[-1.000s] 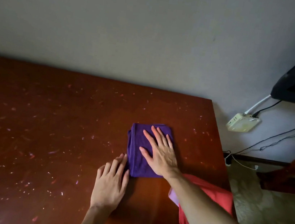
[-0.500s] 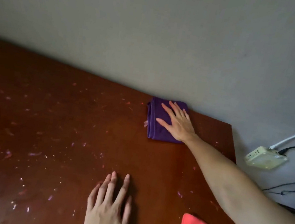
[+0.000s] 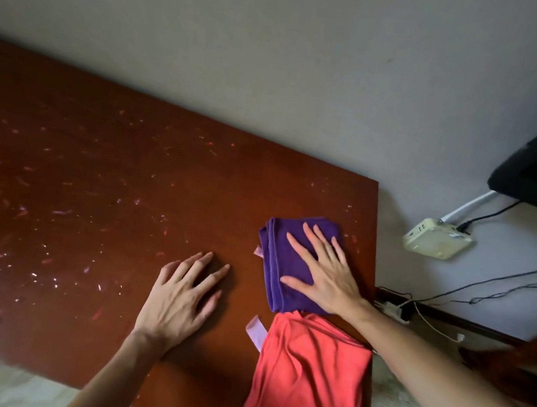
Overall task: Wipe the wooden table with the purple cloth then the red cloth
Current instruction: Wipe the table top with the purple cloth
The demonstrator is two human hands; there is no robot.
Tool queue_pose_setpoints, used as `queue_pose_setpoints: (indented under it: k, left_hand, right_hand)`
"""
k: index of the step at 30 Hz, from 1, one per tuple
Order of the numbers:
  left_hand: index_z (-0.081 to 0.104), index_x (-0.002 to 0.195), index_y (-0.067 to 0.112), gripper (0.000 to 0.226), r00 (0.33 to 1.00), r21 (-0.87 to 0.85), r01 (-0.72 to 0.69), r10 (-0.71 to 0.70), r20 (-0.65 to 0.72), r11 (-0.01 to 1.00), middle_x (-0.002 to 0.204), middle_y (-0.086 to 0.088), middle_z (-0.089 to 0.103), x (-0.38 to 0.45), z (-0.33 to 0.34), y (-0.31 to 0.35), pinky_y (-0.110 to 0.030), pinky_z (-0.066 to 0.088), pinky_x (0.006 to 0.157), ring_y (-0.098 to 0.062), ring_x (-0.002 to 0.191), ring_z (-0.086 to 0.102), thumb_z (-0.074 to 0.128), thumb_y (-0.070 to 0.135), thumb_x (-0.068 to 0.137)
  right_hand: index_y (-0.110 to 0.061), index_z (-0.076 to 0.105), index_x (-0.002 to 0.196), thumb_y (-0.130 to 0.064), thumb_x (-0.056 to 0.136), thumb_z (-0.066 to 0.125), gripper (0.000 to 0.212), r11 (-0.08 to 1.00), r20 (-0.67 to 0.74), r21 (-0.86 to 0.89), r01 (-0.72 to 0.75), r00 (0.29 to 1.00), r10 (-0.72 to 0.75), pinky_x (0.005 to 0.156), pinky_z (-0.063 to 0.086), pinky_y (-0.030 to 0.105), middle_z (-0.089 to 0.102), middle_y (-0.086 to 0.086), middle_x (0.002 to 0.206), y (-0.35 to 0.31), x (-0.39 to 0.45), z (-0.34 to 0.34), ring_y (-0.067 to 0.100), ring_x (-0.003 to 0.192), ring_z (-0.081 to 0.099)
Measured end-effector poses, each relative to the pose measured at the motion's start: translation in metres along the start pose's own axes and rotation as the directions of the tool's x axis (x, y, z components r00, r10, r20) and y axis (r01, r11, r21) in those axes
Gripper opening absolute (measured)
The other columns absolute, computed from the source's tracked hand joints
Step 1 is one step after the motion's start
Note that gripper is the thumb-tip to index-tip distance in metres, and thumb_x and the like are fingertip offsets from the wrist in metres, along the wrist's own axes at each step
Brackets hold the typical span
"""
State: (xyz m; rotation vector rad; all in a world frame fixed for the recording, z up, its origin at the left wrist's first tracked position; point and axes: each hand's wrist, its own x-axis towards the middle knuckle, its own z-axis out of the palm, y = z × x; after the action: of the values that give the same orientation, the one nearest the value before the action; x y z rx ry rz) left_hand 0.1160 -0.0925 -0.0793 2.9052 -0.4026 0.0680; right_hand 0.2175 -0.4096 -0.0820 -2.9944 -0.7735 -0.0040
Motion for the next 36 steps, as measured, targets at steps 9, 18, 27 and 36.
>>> queue_pose_setpoints:
  k: [9, 18, 27, 36]
  left_hand:
    - [0.04, 0.148, 0.037, 0.048, 1.0, -0.029, 0.011, -0.011, 0.002, 1.0, 0.154, 0.001, 0.041, 0.0, 0.001, 0.0, -0.038, 0.031, 0.112, -0.017, 0.145, 0.033, 0.036, 0.048, 0.101]
    - [0.038, 0.148, 0.041, 0.048, 0.999, -0.095, -0.006, 0.002, -0.052, 0.995, 0.156, 0.005, 0.036, 0.005, 0.013, -0.009, -0.037, 0.03, 0.114, -0.013, 0.147, 0.029, 0.037, 0.047, 0.1]
    - [0.036, 0.15, 0.04, 0.05, 1.0, -0.072, 0.01, -0.01, 0.005, 0.997, 0.156, 0.0, 0.037, 0.004, 0.008, -0.005, -0.038, 0.029, 0.114, -0.018, 0.147, 0.029, 0.031, 0.046, 0.1]
    - [0.035, 0.151, 0.037, 0.052, 1.0, -0.068, 0.006, -0.005, 0.019, 0.998, 0.157, -0.004, 0.036, 0.002, 0.005, -0.003, -0.04, 0.026, 0.118, -0.021, 0.148, 0.027, 0.028, 0.046, 0.1]
  right_hand:
    - [-0.045, 0.02, 0.164, -0.096, 0.083, 0.011, 0.096, 0.985, 0.037, 0.073, -0.153, 0.988, 0.151, 0.13, 0.012, 0.05, 0.012, -0.002, 0.176, 0.028, 0.042, -0.008, 0.018, 0.162, 0.008]
    - [-0.042, 0.017, 0.165, -0.088, 0.091, 0.026, 0.087, 0.894, 0.029, 0.088, -0.44, 0.898, 0.439, 0.131, 0.003, 0.048, 0.009, 0.001, 0.176, 0.069, 0.181, -0.013, 0.02, 0.162, 0.005]
    - [-0.042, 0.016, 0.166, -0.098, 0.079, 0.009, 0.103, 0.945, 0.032, 0.085, -0.316, 0.949, 0.314, 0.13, 0.008, 0.049, 0.01, 0.002, 0.176, 0.039, 0.032, -0.015, 0.021, 0.162, 0.007]
    - [-0.04, 0.028, 0.164, -0.093, 0.088, 0.019, 0.093, 0.934, -0.099, 0.079, -0.349, 0.93, 0.355, 0.128, 0.018, 0.051, 0.022, 0.002, 0.174, 0.023, -0.078, 0.008, 0.023, 0.16, 0.02]
